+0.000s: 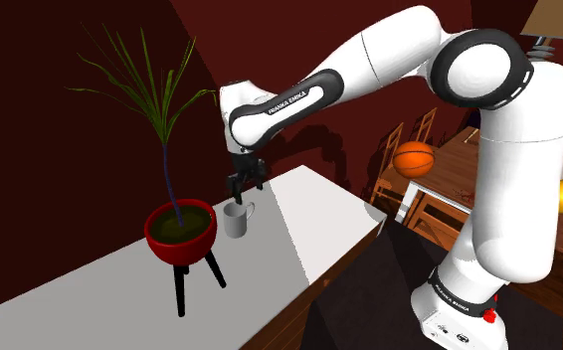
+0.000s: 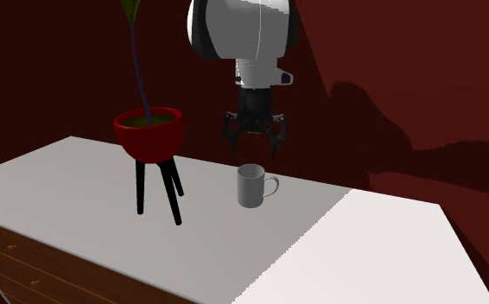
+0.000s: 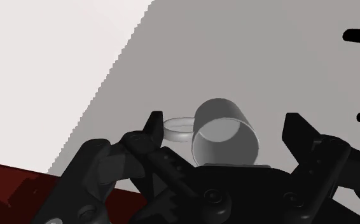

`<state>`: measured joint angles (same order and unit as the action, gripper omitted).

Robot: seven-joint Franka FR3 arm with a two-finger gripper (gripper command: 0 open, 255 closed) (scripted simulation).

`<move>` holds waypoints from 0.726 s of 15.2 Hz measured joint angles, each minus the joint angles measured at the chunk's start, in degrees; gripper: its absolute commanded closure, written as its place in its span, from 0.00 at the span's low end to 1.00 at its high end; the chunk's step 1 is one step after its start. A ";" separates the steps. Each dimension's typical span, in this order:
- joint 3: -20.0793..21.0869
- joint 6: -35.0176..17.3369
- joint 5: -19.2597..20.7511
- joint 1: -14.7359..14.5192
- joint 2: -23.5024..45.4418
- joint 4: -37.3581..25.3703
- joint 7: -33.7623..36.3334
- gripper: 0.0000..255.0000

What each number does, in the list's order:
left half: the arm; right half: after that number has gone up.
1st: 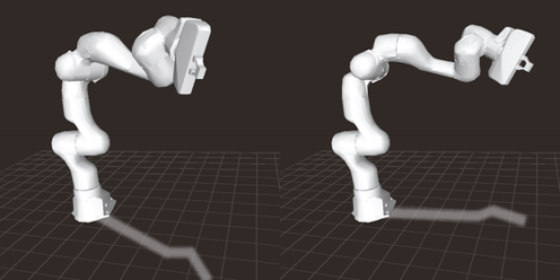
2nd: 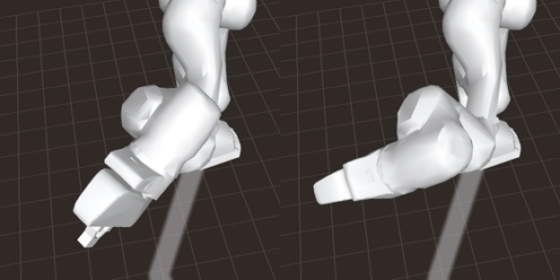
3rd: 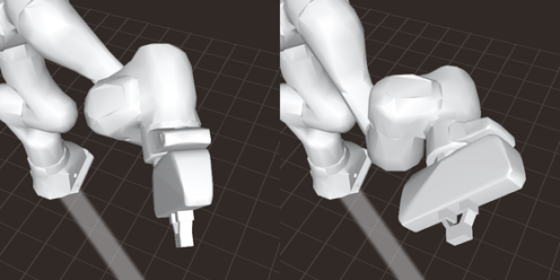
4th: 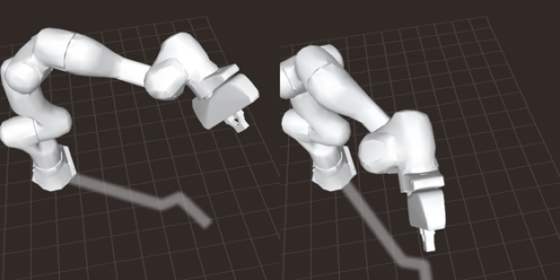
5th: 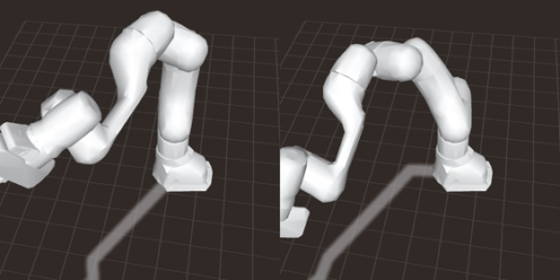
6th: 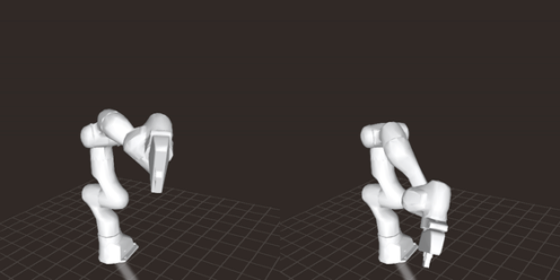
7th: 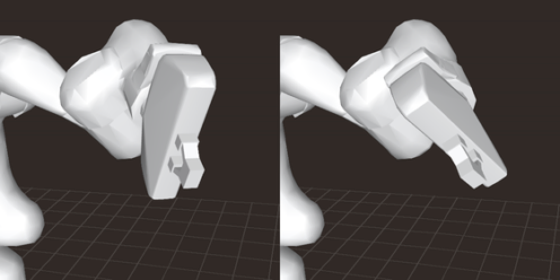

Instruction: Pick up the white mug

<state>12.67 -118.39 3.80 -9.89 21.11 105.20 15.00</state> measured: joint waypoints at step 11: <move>-0.43 1.10 4.46 -5.13 19.27 -17.52 1.06 0.00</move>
<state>12.25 -117.28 8.26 -15.02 40.38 87.67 16.06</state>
